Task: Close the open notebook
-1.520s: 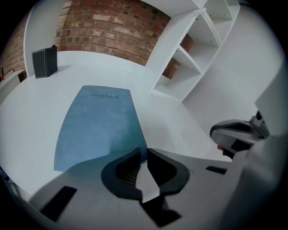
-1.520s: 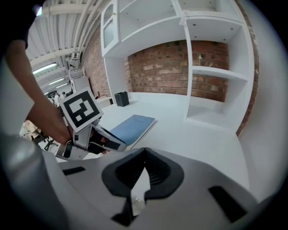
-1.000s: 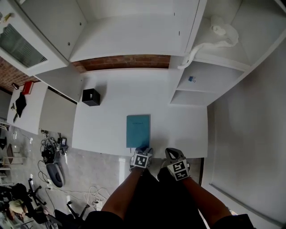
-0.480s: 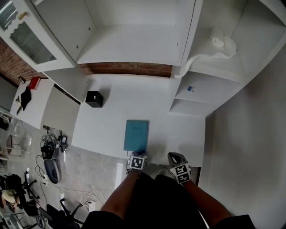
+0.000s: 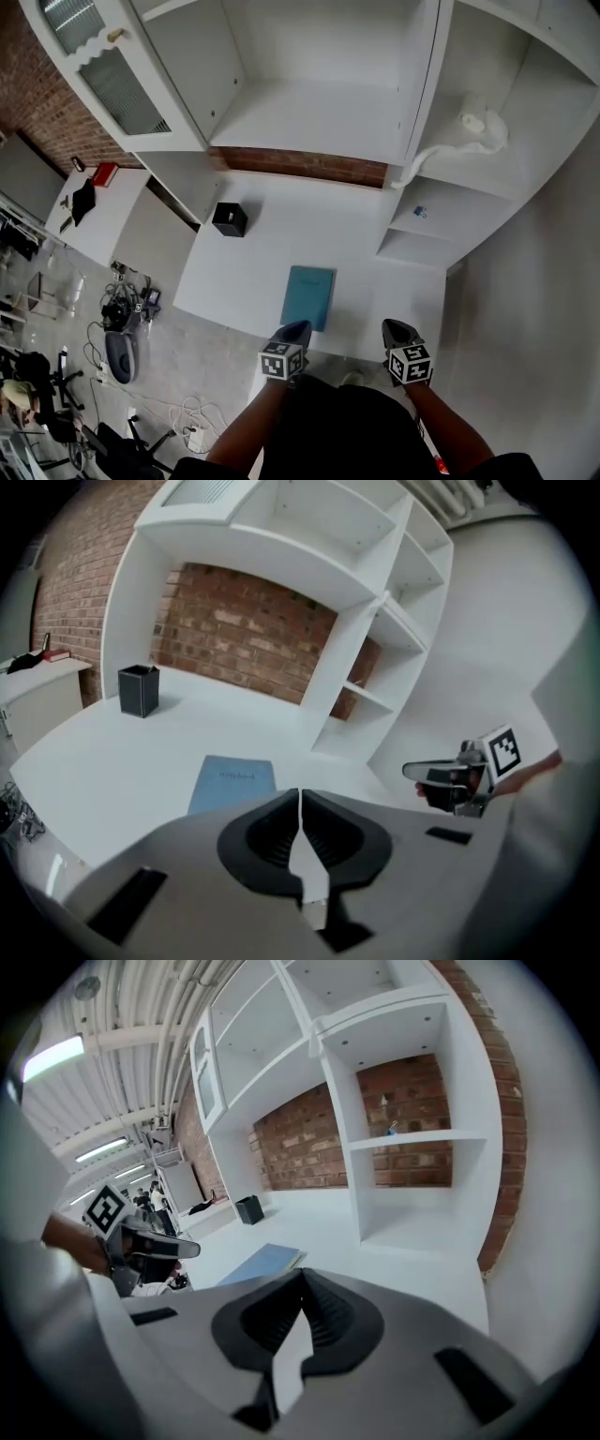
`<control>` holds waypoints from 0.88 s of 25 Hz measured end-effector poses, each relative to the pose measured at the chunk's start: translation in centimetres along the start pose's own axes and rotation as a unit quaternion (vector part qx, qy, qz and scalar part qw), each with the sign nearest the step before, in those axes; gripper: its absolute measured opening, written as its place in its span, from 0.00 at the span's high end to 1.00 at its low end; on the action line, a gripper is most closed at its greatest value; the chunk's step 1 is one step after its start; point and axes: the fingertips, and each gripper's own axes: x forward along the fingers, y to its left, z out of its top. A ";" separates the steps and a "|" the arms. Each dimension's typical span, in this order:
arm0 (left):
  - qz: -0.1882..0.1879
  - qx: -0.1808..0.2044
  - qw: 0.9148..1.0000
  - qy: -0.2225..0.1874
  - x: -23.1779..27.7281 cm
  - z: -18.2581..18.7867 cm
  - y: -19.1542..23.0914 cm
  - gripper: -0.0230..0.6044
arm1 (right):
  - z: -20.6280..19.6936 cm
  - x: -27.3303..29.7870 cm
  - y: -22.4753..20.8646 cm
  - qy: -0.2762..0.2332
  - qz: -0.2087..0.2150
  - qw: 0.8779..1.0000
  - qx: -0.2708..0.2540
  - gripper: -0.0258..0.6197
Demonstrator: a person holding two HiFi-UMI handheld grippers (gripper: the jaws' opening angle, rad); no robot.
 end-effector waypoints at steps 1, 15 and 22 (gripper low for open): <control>0.001 -0.005 1.000 -0.014 -1.0 1.1 0.1 0.94 | 1.0 -0.4 -0.2 -0.006 -0.009 1.000 0.005 0.96; 0.026 0.089 0.970 -0.223 -14.3 19.3 3.2 0.95 | 18.0 -6.5 5.7 -0.145 -0.078 0.986 -0.002 0.96; 0.022 0.119 0.962 -0.244 -17.8 22.3 6.5 0.95 | 20.6 -6.0 8.2 -0.179 -0.114 0.977 0.003 0.96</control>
